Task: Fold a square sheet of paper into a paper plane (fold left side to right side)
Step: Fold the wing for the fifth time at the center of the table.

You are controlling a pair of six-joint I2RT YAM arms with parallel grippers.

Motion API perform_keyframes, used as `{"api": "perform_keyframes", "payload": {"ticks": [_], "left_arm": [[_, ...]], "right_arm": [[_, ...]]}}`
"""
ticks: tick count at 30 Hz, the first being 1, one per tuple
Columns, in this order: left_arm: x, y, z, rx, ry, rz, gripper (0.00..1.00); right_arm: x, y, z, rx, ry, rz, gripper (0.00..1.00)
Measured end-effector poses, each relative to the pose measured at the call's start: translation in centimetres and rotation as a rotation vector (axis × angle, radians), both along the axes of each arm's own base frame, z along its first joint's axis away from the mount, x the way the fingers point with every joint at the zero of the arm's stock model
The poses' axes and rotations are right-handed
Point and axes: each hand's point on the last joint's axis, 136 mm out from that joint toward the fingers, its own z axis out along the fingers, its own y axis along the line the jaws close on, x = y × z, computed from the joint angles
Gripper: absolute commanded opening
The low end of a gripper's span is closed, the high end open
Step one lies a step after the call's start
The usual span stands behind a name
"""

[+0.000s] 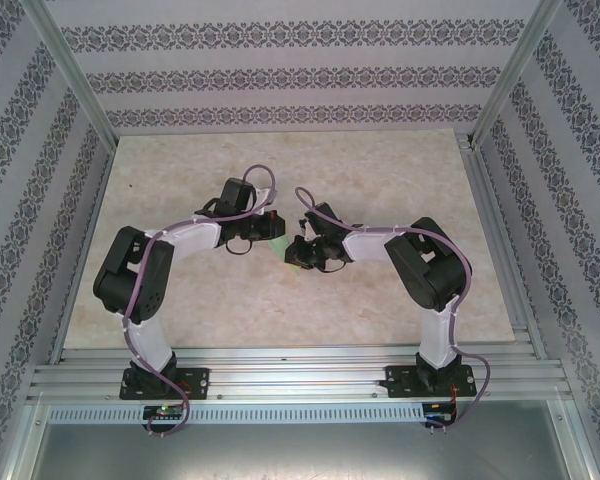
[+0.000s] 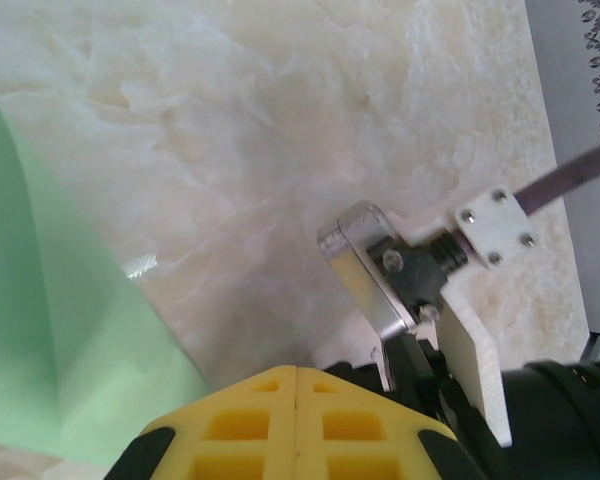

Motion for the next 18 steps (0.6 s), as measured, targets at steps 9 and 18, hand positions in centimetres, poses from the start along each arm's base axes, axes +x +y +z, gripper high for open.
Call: {"api": "perform_keyframes", "payload": {"ticks": [9,18], "left_arm": [[1.0,-0.8,-5.1,0.065,0.09,0.002,0.04],[1.4,-0.9,-6.9,0.134,0.103,-0.013,0.06]], "right_arm": [[0.0,-0.1,-0.1,-0.004,0.0,0.0,0.12],[0.1,-0.3,-0.1,-0.025,-0.013,0.002,0.12]]}}
